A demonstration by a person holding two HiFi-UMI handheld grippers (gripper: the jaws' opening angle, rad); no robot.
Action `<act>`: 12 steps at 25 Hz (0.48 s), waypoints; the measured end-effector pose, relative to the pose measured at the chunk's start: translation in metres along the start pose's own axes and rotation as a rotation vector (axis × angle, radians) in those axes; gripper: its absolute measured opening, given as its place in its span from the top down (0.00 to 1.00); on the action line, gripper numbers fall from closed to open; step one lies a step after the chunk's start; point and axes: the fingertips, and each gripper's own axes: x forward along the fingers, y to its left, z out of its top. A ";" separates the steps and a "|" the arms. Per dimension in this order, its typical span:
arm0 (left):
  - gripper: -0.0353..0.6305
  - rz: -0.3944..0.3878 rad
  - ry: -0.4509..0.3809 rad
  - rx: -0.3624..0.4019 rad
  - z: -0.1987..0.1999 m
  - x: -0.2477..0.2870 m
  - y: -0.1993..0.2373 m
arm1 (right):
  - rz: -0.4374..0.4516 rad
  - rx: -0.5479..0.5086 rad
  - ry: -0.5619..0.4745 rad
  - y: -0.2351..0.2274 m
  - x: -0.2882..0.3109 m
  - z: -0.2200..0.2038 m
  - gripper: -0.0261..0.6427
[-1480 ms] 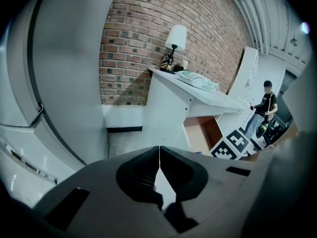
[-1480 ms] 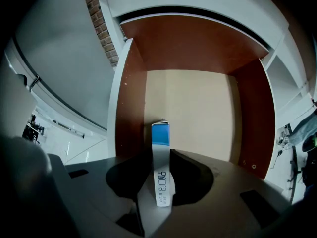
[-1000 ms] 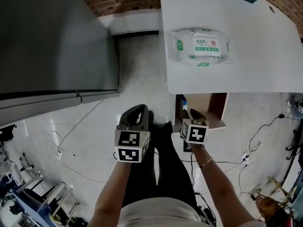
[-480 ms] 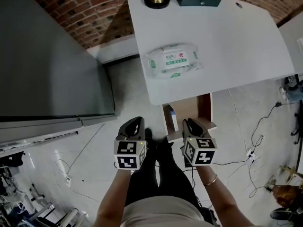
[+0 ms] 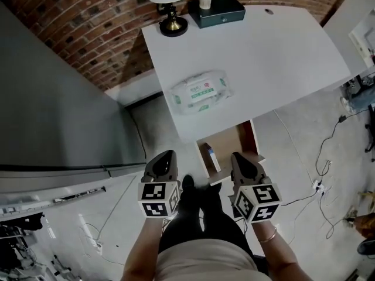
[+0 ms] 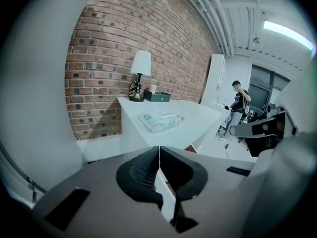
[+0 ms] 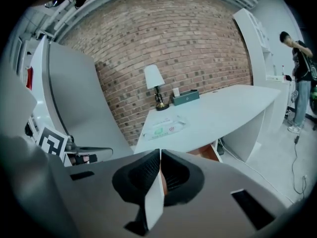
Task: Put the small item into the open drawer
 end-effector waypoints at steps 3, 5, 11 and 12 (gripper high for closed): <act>0.91 -0.011 -0.027 0.005 0.013 -0.006 -0.003 | 0.023 -0.001 -0.053 0.010 -0.014 0.015 0.95; 0.91 -0.020 -0.037 0.006 0.019 -0.010 -0.005 | 0.033 -0.002 -0.080 0.016 -0.023 0.022 0.95; 0.91 -0.030 -0.070 0.030 0.036 -0.026 -0.010 | 0.036 0.000 -0.139 0.023 -0.049 0.039 0.95; 0.91 -0.032 -0.074 0.035 0.038 -0.029 -0.011 | 0.032 0.000 -0.149 0.023 -0.053 0.042 0.95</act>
